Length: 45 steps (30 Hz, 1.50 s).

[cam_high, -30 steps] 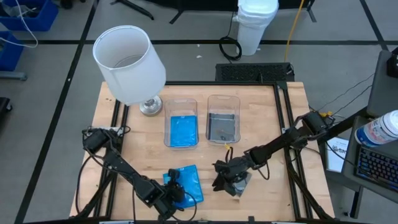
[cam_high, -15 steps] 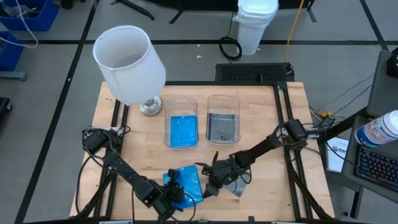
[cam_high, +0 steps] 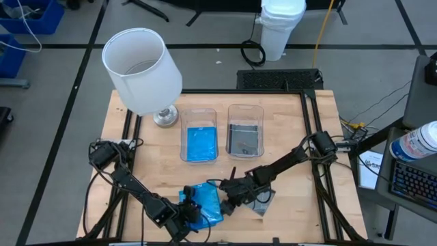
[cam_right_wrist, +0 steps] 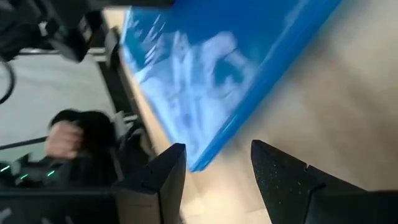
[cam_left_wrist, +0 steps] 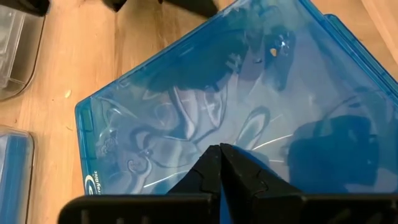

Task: Pick & place jewel cases by type
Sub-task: Put the blue CD case into the left transparent bin

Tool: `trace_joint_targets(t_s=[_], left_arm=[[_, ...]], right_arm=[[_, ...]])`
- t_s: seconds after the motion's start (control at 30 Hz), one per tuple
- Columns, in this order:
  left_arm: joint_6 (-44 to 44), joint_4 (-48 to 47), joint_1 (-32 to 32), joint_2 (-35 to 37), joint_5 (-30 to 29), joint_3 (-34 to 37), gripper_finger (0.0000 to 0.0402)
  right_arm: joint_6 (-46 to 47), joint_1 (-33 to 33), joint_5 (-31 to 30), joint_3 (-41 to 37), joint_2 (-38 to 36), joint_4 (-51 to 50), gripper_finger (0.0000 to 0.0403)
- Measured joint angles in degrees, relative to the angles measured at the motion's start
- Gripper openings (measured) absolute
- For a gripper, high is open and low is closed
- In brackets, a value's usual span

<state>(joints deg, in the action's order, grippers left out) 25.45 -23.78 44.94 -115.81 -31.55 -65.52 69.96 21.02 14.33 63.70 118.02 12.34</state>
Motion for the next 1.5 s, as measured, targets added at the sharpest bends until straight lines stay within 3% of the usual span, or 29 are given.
trace_joint_targets(t_s=[0.3, 0.47, 0.67, 0.73, 0.93, 1.2, 1.5], left_arm=[[-1.1, 0.3, 0.2, 0.0, -0.6, 0.1, 0.0013], [-1.2, 0.4, 0.2, 0.0, -0.7, 0.1, 0.0014], [-1.2, 0.5, 0.2, 0.0, -0.9, 0.1, 0.0015], [-0.9, 0.4, 0.4, 0.0, -0.9, 0.1, 0.0020], [-0.5, 0.5, 0.9, 0.0, -1.3, 0.2, 0.0005], [1.1, 0.5, 0.9, 0.0, -1.3, 0.2, 0.0014], [1.5, 0.5, 0.9, 0.0, -1.4, 0.2, 0.0017]], right_arm=[[-7.8, 1.4, -9.9, 0.1, 0.1, -2.0, 0.0171], [-13.0, 2.3, -12.1, 1.4, 0.1, -2.7, 0.0171], [-21.4, 2.3, -12.5, 2.3, 0.2, -10.4, 0.0171], [-21.3, 2.3, -12.5, 2.0, 0.2, -13.7, 0.0171], [-18.3, 3.7, -13.0, -0.3, 0.1, -12.2, 0.0171], [-16.2, 4.5, -12.6, -3.0, -0.3, -11.4, 0.0171], [-14.5, 5.3, -10.7, -4.1, -0.2, -1.2, 0.0171]])
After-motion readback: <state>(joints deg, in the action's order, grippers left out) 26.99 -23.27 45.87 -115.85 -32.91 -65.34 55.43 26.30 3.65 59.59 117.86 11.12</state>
